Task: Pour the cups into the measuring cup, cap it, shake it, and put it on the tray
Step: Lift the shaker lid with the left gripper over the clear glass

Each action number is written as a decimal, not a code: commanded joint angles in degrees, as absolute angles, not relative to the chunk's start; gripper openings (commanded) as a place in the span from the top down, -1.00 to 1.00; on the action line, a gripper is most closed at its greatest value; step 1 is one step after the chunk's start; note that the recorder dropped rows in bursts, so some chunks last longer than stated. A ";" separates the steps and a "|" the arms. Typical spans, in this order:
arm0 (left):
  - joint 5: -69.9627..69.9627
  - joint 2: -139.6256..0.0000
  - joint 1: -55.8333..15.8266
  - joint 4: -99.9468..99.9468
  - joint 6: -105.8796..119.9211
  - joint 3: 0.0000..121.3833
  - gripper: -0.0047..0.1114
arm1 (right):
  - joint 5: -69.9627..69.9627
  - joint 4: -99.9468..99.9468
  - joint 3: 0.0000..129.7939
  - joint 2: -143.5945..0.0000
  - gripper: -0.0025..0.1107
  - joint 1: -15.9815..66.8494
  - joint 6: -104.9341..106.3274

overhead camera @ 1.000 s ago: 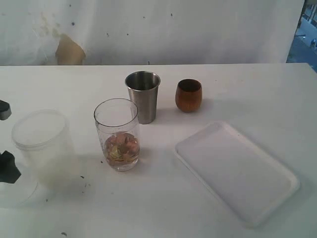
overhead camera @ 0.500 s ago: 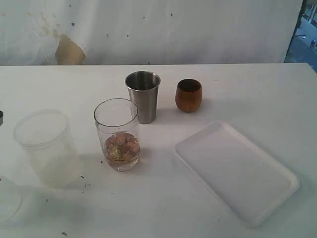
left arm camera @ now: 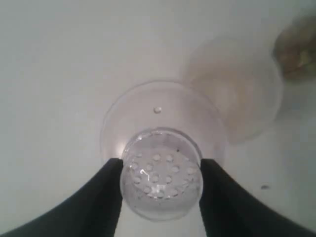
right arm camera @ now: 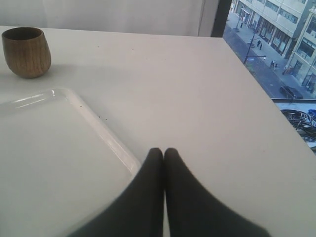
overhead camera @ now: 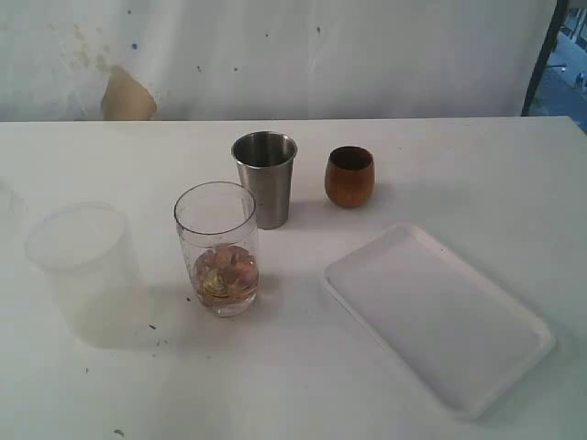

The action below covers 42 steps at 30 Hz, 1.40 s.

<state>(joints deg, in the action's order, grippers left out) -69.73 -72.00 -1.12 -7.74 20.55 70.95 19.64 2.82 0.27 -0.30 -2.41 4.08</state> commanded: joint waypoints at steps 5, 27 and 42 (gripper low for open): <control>-69.96 -73.67 -9.35 -14.52 17.62 82.38 0.92 | 19.46 2.92 0.00 0.00 0.96 -2.84 4.02; -69.96 -94.82 -32.73 -6.75 11.37 97.33 0.92 | 19.46 2.92 0.00 0.00 0.96 -2.84 4.02; -69.96 -94.73 -33.31 -5.73 4.60 94.67 0.92 | 19.46 2.92 0.00 0.00 0.96 -2.84 4.02</control>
<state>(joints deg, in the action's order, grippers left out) -70.16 -95.33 -33.11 -5.83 5.20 95.18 19.64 2.82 0.27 -0.30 -2.41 4.08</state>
